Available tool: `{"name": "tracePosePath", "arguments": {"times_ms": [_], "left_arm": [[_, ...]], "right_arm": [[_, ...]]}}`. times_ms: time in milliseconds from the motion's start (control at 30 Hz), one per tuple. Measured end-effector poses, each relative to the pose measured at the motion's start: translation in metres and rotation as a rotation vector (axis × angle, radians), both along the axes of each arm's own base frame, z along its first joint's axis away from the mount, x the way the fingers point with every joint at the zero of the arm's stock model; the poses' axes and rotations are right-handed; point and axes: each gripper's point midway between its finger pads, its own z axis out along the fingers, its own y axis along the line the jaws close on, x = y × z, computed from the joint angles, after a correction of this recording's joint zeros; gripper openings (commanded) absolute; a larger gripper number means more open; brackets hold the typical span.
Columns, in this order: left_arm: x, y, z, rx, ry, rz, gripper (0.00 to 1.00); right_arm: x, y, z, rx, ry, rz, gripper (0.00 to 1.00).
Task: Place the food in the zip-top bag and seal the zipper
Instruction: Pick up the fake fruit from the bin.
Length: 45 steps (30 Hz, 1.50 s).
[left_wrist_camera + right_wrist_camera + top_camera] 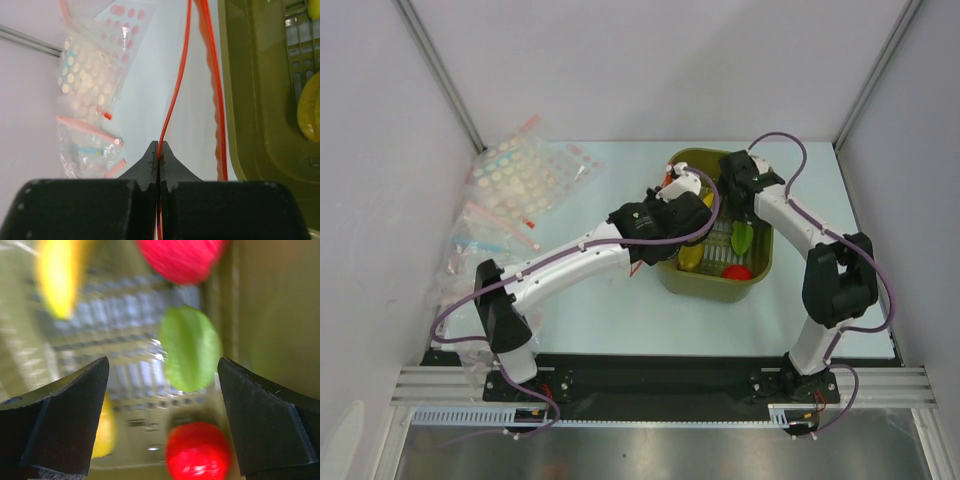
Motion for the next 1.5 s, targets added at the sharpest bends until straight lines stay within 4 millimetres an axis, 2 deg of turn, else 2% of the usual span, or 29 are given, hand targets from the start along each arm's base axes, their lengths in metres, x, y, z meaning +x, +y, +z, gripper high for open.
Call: {"name": "tracePosePath", "arguments": {"times_ms": [100,233,333,367,433,467,533,567,600,733,900,1067,1267,1367,1500], "left_arm": [[-0.001,-0.005,-0.007,-0.014,0.023,-0.02,0.0],[-0.005,-0.012,-0.029,-0.019,0.075,-0.057,0.0],[-0.008,-0.016,-0.037,-0.031,0.103,-0.076,0.0],[-0.008,-0.018,-0.037,-0.039,0.106,-0.081,0.0],[-0.007,-0.022,-0.037,-0.058,0.107,-0.087,0.0],[-0.007,-0.024,-0.037,-0.064,0.108,-0.09,0.0],[-0.008,-0.026,-0.038,-0.083,0.11,-0.093,0.0],[-0.008,-0.027,-0.039,-0.089,0.112,-0.092,0.0],[-0.009,-0.027,-0.041,-0.095,0.117,-0.093,0.0],[-0.013,-0.029,-0.046,-0.126,0.135,-0.108,0.0],[-0.023,-0.026,-0.051,-0.183,0.142,-0.147,0.0],[-0.033,-0.023,-0.05,-0.256,0.138,-0.194,0.0],[-0.042,-0.025,-0.043,-0.376,0.139,-0.257,0.0],[-0.043,-0.029,-0.039,-0.436,0.142,-0.278,0.0],[-0.039,-0.032,-0.038,-0.483,0.16,-0.286,0.0]], "right_arm": [[-0.019,-0.015,-0.026,-0.045,0.078,-0.016,0.95],[-0.036,-0.026,-0.054,-0.095,0.158,-0.015,0.95],[-0.038,-0.029,-0.073,-0.125,0.203,-0.002,0.84],[-0.038,-0.029,-0.081,-0.132,0.218,0.002,0.75],[-0.037,-0.029,-0.087,-0.137,0.227,0.011,0.62],[-0.034,-0.029,-0.084,-0.134,0.212,0.016,0.5],[-0.034,-0.028,-0.079,-0.126,0.201,0.033,0.36],[-0.035,-0.026,-0.076,-0.111,0.194,0.045,0.24],[-0.036,-0.024,-0.073,-0.099,0.19,0.051,0.21],[-0.037,-0.011,-0.043,-0.011,0.129,0.089,0.17],[-0.038,0.011,0.018,0.128,-0.018,0.177,0.17],[-0.048,0.039,0.08,0.294,-0.16,0.299,0.17],[-0.068,0.075,0.147,0.52,-0.305,0.455,0.15],[-0.08,0.092,0.17,0.605,-0.342,0.523,0.15],[-0.107,0.119,0.2,0.713,-0.378,0.642,0.15]]}}
